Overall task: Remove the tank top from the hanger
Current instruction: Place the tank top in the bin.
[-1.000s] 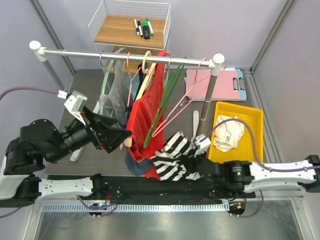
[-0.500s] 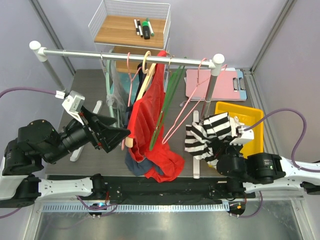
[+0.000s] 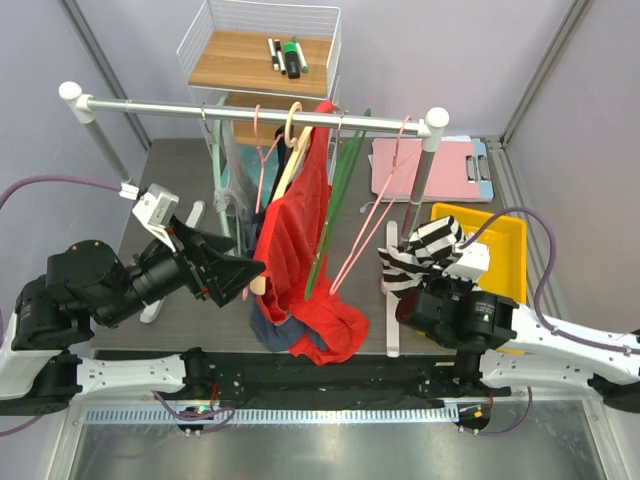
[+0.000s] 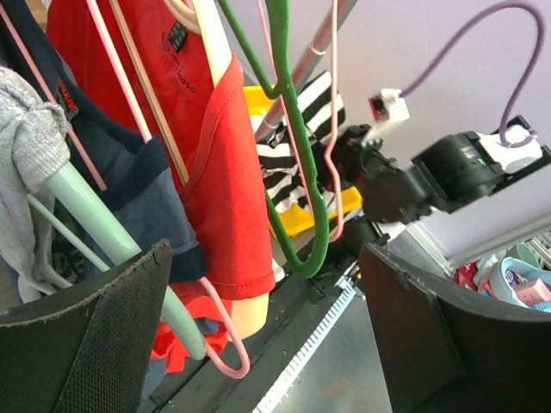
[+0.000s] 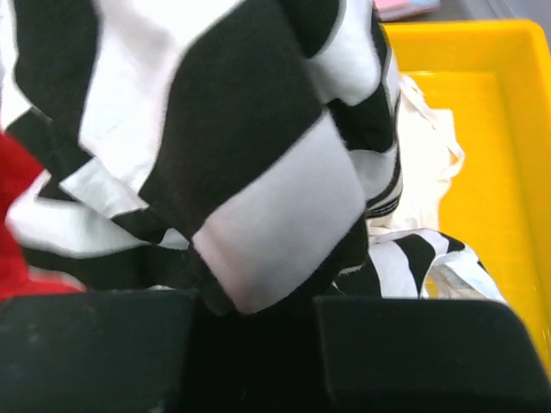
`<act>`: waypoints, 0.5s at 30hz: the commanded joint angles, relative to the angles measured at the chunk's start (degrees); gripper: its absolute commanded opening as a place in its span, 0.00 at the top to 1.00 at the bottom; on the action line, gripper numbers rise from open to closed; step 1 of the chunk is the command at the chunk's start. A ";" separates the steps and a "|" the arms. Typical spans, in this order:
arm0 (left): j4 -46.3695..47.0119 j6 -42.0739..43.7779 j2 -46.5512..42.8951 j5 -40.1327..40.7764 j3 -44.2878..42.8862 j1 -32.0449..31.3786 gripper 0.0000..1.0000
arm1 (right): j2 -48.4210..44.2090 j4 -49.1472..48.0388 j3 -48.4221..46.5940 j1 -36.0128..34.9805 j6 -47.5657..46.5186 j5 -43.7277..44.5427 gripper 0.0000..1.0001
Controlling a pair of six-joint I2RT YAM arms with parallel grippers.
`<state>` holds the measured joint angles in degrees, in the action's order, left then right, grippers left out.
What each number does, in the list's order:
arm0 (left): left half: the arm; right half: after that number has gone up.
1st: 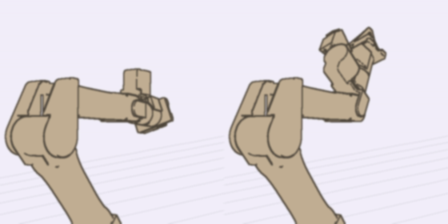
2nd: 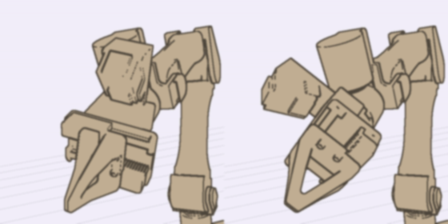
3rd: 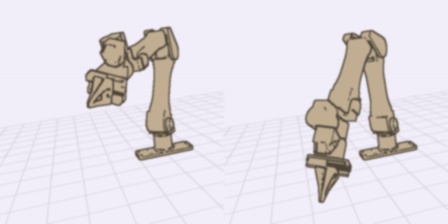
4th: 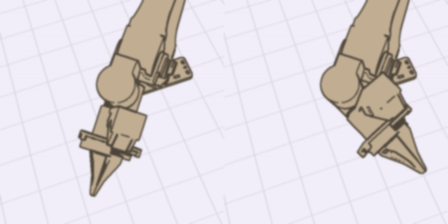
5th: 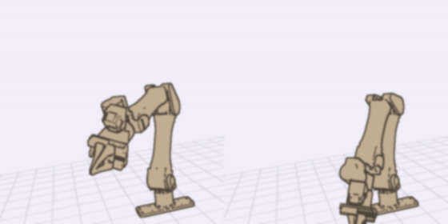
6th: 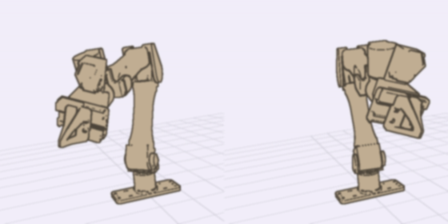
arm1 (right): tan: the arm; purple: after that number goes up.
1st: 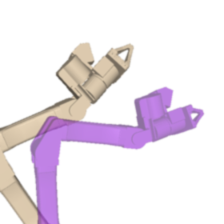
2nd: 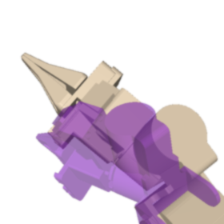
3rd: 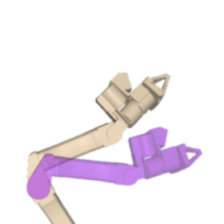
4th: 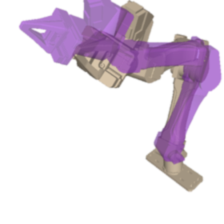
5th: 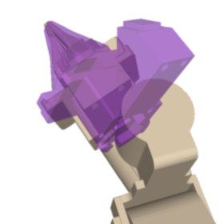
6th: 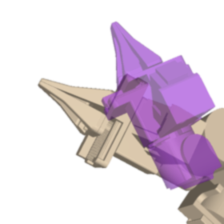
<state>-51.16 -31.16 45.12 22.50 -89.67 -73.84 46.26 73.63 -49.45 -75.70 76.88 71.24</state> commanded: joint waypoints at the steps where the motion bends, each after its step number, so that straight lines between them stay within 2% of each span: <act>1: 2.20 -0.92 -1.09 -0.27 0.72 0.19 0.11 | -3.89 -20.23 5.22 12.83 -21.29 -4.87 0.99; 2: 1.94 -1.10 -1.18 -0.18 0.81 0.19 0.11 | -5.11 -24.63 6.37 15.99 -26.47 -10.28 0.99; 3: 1.76 -1.27 -1.35 -0.18 0.81 0.19 0.11 | -5.65 -31.54 7.17 23.59 -30.26 -13.55 0.99; 4: 1.59 -1.36 -1.53 -0.09 0.55 0.19 0.11 | -4.87 -33.44 7.35 27.32 -35.61 -17.33 0.99; 5: 1.32 -1.45 -1.53 0.00 0.29 0.19 0.11 | -3.99 -34.42 7.00 30.84 -37.31 -19.80 0.99; 6: 0.89 -1.45 -1.53 -0.09 -0.33 0.10 0.11 | -3.03 -35.64 6.65 37.32 -38.55 -22.87 0.99; 7: 0.62 -1.36 -1.44 -0.09 -0.59 0.19 0.11 | -1.54 -36.35 5.95 39.64 -41.52 -23.69 0.99; 12: -0.52 -0.57 -0.21 -0.70 -3.32 0.19 0.11 | 0.67 -38.82 3.49 53.62 -46.91 -28.25 0.99; 13: -0.78 -0.40 -0.04 -0.88 -3.84 0.19 0.10 | 1.20 -38.91 3.40 59.04 -47.09 -31.22 0.99; 15: -0.70 0.30 0.58 -1.14 -4.11 0.19 0.10 | 2.87 -39.34 3.83 64.34 -46.48 -35.80 0.99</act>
<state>-51.96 -31.57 44.49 22.31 -91.59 -73.84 47.99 39.62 -43.00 -20.16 35.14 43.72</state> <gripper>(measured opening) 0.895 0.149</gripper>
